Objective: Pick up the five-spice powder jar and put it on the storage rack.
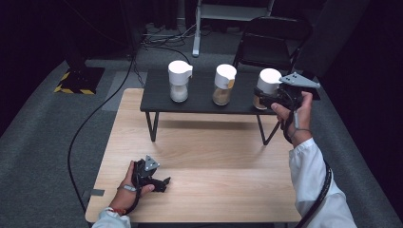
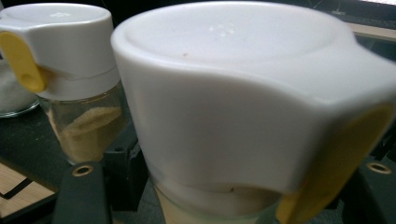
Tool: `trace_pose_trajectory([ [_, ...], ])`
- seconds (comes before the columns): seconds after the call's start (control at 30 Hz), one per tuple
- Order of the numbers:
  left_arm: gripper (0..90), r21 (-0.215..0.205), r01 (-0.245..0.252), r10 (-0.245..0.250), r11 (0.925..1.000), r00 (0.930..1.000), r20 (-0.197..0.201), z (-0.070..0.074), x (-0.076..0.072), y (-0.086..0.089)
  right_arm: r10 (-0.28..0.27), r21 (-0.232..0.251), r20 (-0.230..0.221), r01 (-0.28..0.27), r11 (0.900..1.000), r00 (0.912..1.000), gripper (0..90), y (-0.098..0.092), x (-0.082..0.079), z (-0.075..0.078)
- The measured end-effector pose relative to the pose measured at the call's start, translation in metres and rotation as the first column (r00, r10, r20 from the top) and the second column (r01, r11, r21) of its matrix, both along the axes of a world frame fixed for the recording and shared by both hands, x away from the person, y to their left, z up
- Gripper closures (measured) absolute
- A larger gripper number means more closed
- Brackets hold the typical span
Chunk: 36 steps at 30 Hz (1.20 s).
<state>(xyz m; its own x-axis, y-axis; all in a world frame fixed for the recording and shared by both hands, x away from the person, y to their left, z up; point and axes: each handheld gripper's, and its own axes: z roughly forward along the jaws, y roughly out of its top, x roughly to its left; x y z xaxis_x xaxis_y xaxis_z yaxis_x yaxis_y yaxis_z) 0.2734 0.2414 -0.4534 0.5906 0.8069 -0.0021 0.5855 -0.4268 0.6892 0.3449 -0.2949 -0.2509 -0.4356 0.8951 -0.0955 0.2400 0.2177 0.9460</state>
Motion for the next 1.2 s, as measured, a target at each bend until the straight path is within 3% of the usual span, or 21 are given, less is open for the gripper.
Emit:
trace_pose_trajectory([
  [0.57, 0.1, -0.002, 0.000, 0.000, 1.0000, 1.0000, -0.001, 0.000, 0.000, 0.000, -0.038, 0.031, -0.028, 0.038, 0.999, 0.9989, 29.6, 0.013, 0.031, -0.008],
  [1.03, 0.1, -0.003, 0.000, 0.000, 1.0000, 1.0000, -0.001, 0.000, 0.000, 0.000, -0.049, 0.043, -0.038, 0.051, 0.998, 0.9981, 29.5, 0.013, 0.038, -0.014],
  [1.2, 0.1, -0.003, 0.000, 0.000, 1.0000, 1.0000, -0.001, 0.000, 0.000, 0.000, -0.059, 0.075, -0.051, 0.063, 0.995, 0.9969, 29.3, 0.009, 0.040, -0.016],
])
